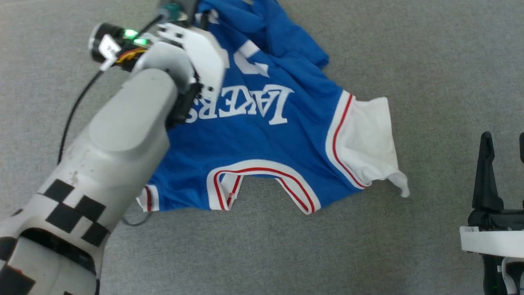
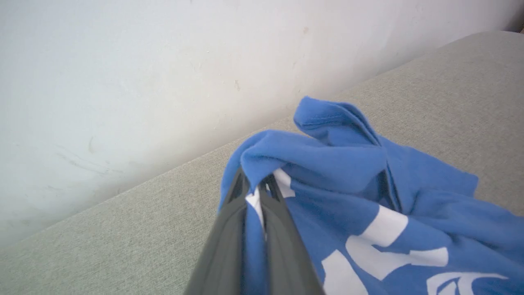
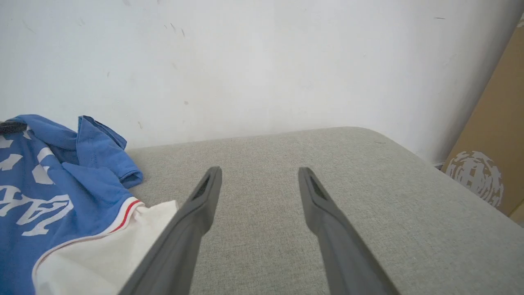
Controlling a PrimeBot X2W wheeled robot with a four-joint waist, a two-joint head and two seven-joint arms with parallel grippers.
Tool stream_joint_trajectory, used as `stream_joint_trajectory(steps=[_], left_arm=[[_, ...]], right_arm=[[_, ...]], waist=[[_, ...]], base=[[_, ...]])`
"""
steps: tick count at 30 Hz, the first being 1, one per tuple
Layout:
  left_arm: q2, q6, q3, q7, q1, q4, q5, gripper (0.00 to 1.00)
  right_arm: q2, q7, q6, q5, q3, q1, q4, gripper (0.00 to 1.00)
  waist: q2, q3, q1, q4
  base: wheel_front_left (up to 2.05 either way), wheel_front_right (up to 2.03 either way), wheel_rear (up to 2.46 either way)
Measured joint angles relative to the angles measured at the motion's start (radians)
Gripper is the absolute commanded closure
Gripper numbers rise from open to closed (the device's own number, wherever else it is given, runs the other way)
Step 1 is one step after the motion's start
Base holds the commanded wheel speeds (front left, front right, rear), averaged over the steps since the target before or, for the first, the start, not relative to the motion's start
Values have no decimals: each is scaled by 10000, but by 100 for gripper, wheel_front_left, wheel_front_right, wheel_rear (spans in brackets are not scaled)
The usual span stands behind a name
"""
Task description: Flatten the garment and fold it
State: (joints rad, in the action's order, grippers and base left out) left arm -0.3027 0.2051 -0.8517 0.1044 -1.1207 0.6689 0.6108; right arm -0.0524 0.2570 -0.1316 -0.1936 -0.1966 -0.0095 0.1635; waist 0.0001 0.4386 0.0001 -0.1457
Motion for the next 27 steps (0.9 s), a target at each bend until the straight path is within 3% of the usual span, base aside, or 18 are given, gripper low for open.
stream_joint_trajectory(steps=[7, 8, 9, 10, 11, 19, 25, 27], left_arm=[[-345, 529, 401, -614, 1, 857, 128, 100], [-324, 558, 454, -702, 4, 936, 148, 85], [-280, 568, 500, -784, 18, 989, 198, 35], [-209, 560, 527, -874, 30, 1022, 249, 4], [-123, 518, 552, -978, 30, 1034, 286, 0], [332, -25, 1034, -2159, 53, 587, 871, 0], [102, 2, 1413, -3348, 1048, -1281, 943, 0], [-140, 222, 1590, -3478, 1818, -2165, 955, 0]], right_arm=[[-2, 0, 0, 0, 44, -79, 2, 0], [-4, 2, 0, 0, 52, -79, -6, 0], [-4, 0, 0, 0, 54, -80, -15, 0], [-4, 0, 0, -2, 54, -84, -29, 0], [-4, 2, 0, -2, 50, -92, -33, 0], [-2, 0, 0, 8, -13, -109, -96, 0], [-4, 2, 0, 23, -96, 14, -198, 0], [-2, 0, 0, 25, -121, 147, -222, 0]], waist=[[0, 196, 0, -250], [0, 218, 0, -267], [0, 235, 0, -271], [0, 245, 0, -256], [0, 247, 0, -226], [0, -92, -1, 172], [0, -768, -3, 475], [0, -1009, -3, 585]], base=[[0, 0, 0], [0, 0, 0], [0, 0, 0], [0, 0, 0], [0, 0, 0], [0, 0, 0], [0, 0, 0], [0, 0, 0]])
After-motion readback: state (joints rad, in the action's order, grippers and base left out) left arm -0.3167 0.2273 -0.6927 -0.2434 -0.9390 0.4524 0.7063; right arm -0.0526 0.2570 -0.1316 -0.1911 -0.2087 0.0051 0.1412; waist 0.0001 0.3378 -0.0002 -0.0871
